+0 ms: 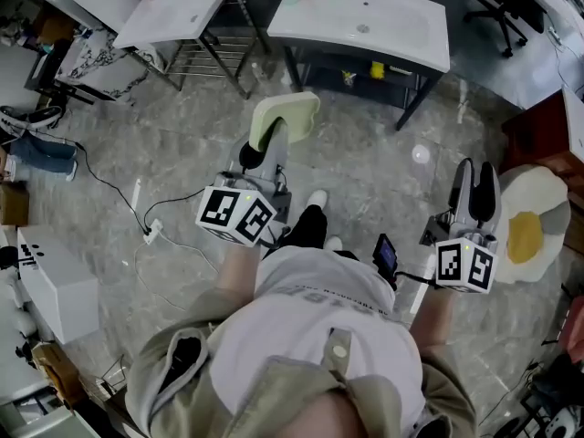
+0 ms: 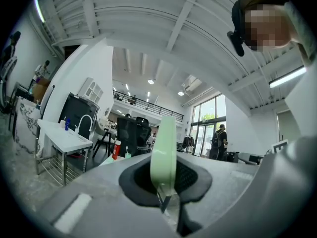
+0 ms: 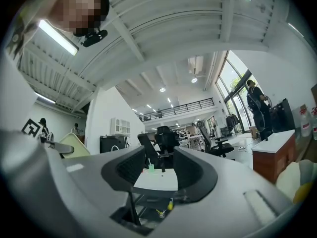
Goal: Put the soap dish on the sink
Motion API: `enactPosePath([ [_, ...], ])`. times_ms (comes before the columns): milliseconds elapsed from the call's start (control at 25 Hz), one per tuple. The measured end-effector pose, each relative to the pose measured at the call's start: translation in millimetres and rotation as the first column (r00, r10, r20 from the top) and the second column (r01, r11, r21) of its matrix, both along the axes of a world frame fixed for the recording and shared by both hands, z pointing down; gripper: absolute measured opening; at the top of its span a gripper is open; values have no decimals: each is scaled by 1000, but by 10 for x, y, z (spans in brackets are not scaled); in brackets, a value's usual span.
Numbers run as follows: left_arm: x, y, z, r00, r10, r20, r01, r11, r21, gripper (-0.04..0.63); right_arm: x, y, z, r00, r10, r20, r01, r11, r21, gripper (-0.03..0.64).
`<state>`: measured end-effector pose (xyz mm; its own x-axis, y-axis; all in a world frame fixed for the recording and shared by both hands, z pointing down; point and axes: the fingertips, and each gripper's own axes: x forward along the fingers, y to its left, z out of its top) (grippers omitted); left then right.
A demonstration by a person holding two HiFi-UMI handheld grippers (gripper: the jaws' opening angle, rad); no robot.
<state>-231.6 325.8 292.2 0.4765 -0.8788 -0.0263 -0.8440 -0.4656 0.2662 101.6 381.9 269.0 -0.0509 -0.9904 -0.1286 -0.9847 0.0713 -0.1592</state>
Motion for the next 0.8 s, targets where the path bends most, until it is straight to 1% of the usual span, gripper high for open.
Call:
enactPosePath([
  [160, -47, -216, 105, 1000, 7, -4, -7, 1000, -17, 23, 52, -149, 149, 999, 29, 14, -29, 999, -29, 183],
  [360, -86, -622, 120, 999, 41, -16, -41, 999, -22, 23, 7, -447, 198, 998, 58, 27, -57, 997, -42, 183],
  [560, -129, -1113, -2, 996, 86, -8, -86, 996, 3, 23, -111, -866, 74, 997, 78, 30, -77, 997, -26, 183],
  [800, -207, -1698, -118, 992, 122, -15, -122, 992, 35, 23, -191, -1330, -51, 994, 110, 12, -110, 994, 3, 184],
])
